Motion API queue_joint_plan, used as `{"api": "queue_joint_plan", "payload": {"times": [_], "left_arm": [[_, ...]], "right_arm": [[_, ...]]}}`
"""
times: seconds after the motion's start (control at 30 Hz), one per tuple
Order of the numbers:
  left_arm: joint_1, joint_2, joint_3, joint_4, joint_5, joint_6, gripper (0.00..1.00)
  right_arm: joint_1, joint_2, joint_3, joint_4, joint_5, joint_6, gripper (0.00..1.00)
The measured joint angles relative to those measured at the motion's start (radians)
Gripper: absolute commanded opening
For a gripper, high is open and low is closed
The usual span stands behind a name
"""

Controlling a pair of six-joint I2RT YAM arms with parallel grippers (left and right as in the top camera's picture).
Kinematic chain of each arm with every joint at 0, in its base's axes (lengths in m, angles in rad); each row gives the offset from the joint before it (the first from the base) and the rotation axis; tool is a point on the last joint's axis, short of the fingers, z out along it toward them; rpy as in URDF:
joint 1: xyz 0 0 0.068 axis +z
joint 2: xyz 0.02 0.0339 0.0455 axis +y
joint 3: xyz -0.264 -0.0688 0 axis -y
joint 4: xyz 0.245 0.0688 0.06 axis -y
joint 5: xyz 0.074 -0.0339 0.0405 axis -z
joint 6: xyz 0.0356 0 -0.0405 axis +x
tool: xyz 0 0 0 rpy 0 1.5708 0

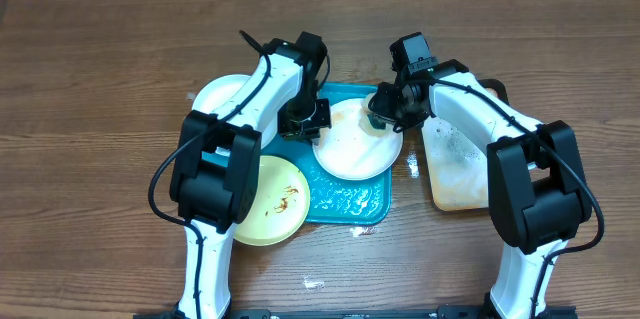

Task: Clean dirty plates on tray and stack at the side
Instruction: 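Scrub the pink plate with the sponge while the left gripper holds it, then return the sponge to the baking tray with the right gripper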

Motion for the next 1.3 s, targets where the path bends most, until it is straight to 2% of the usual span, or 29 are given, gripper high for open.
{"api": "queue_joint_plan", "payload": {"times": [0.23, 0.43, 0.77, 1.0, 1.13, 1.3], "left_arm": [[0.022, 0.0, 0.0, -0.003, -0.021, -0.014, 0.04], [0.037, 0.0, 0.0, 0.005, -0.054, -0.026, 0.04], [0.037, 0.0, 0.0, 0.008, -0.06, -0.006, 0.04], [0.037, 0.0, 0.008, -0.002, -0.076, -0.011, 0.04], [0.037, 0.004, 0.047, -0.093, -0.151, -0.026, 0.04], [0.037, 0.008, 0.192, -0.244, -0.251, -0.042, 0.04]], "right_arm": [[0.009, 0.0, 0.0, -0.021, -0.072, -0.154, 0.04], [0.017, -0.007, 0.024, -0.055, -0.21, -0.262, 0.04], [0.017, -0.2, 0.224, -0.188, -0.258, -0.268, 0.04], [0.003, -0.233, 0.289, -0.347, -0.153, -0.25, 0.04], [-0.042, -0.233, 0.289, -0.396, -0.116, -0.242, 0.04], [-0.131, -0.233, 0.289, -0.433, -0.079, -0.225, 0.04]]}}
